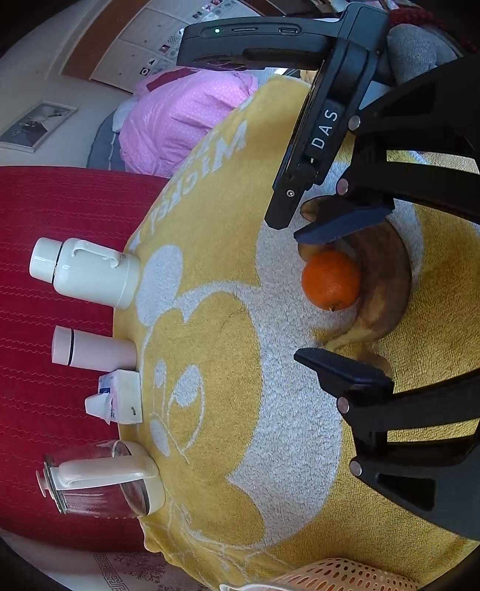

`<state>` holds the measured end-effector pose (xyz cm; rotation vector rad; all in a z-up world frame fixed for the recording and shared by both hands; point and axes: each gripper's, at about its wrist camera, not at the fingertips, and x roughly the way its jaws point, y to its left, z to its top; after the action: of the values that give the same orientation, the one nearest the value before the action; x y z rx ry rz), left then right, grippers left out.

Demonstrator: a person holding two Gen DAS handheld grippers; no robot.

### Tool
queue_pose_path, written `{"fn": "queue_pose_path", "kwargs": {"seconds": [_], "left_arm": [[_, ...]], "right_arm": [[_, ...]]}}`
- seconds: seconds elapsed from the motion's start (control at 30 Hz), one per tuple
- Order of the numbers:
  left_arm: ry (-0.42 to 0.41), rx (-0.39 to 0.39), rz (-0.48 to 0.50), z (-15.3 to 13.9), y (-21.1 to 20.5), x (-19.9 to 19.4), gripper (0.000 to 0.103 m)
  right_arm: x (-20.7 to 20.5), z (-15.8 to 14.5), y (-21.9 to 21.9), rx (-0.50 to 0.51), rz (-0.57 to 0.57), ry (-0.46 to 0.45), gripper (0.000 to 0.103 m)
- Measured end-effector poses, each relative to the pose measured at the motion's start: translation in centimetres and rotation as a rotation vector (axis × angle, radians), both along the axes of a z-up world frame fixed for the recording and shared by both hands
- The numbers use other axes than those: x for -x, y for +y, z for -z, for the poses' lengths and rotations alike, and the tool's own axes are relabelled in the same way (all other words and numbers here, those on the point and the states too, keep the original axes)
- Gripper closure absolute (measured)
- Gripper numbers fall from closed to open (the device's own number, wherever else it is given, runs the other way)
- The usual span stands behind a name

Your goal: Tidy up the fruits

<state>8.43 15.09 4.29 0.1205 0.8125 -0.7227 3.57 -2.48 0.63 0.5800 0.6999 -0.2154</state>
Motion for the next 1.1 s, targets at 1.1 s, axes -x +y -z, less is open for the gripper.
{"fn": "queue_pose_path", "kwargs": {"seconds": [1.1], "left_arm": [[0.060,0.079,-0.012,-0.2,1.3,-0.5,0.067]], "right_arm": [[0.1,-0.2,0.1,-0.025,-0.039,-0.013,0.050]]}}
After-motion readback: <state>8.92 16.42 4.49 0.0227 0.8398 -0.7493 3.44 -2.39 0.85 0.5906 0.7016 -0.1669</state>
